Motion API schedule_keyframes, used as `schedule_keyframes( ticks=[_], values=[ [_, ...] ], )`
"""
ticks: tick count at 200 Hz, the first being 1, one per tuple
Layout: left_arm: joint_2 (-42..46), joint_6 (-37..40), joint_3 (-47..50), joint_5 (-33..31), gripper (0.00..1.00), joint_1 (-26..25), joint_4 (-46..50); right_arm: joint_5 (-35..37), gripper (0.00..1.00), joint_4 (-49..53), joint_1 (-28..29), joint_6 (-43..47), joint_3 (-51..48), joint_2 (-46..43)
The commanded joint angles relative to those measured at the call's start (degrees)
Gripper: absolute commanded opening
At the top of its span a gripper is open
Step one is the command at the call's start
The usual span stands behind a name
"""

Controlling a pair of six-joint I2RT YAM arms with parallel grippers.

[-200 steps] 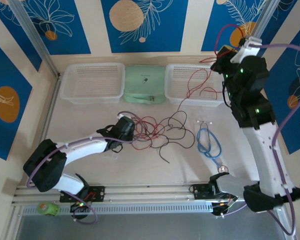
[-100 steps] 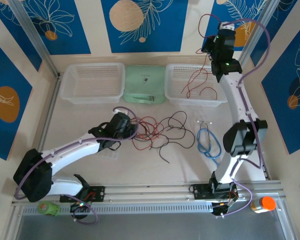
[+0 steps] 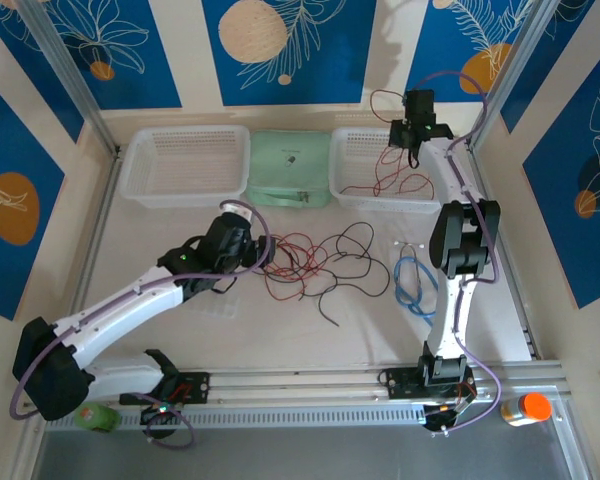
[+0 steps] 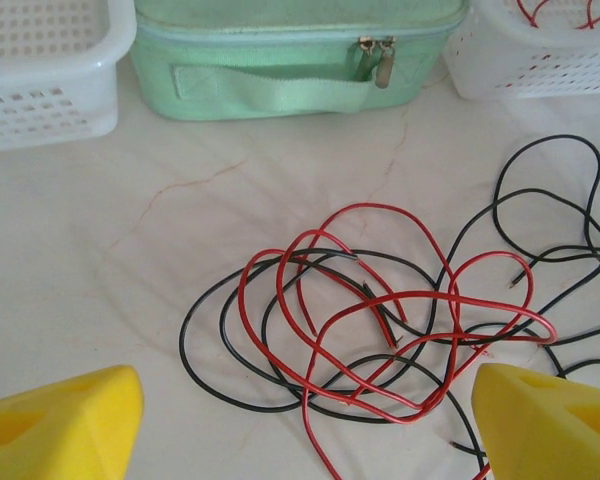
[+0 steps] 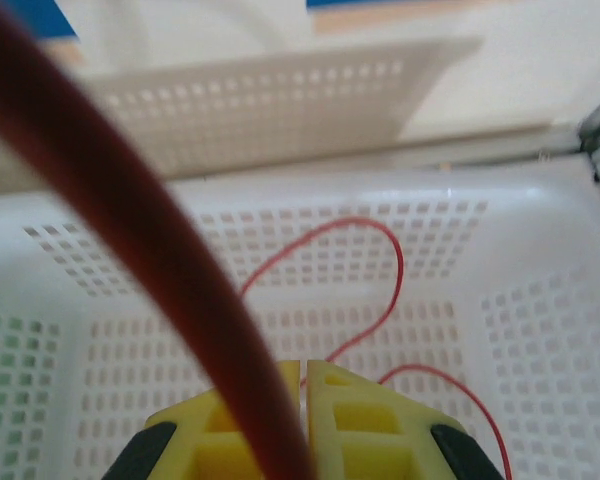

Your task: Untangle the cables

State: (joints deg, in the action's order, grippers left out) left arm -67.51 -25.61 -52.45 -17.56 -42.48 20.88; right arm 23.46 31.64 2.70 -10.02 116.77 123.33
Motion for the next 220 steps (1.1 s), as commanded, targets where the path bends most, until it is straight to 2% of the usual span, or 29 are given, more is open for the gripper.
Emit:
schedule_keyframes(
  ticks=[1, 44, 70, 101, 133, 203, 220],
  values=[
    [2.4, 2.5, -2.4, 0.7, 0.87, 0.4, 2.7, -4.3, 0.00, 12.8, -1.9, -4.0, 4.1, 2.1],
    [4.3, 3.5, -4.1, 2.0, 0.90, 0.4, 4.9, -8.9, 0.00, 24.6, -4.2, -7.6, 15.3, 11.7],
    [4.1, 3.7, -5.4, 2.4, 0.91, 0.5, 6.7, -11.1, 0.23, 29.7, -4.6, -7.7, 23.5, 17.8],
    [3.5, 3.6, -7.3, 2.6, 0.90, 0.4, 9.3, -12.4, 0.38, 34.0, -4.6, -8.0, 29.7, 21.3],
    [2.6, 3.4, -9.4, 2.4, 0.91, 0.5, 12.2, -13.2, 0.50, 33.6, -4.5, -8.3, 27.8, 18.0],
    [-2.0, 0.2, -14.5, 2.5, 0.92, 1.0, 19.1, -10.8, 0.55, 33.7, -1.9, -7.2, 22.4, 1.7],
    [-5.3, -1.1, -16.5, 5.0, 0.88, 2.0, 21.1, -9.0, 0.55, 33.4, 0.4, -6.4, 18.6, -4.5]
  ],
)
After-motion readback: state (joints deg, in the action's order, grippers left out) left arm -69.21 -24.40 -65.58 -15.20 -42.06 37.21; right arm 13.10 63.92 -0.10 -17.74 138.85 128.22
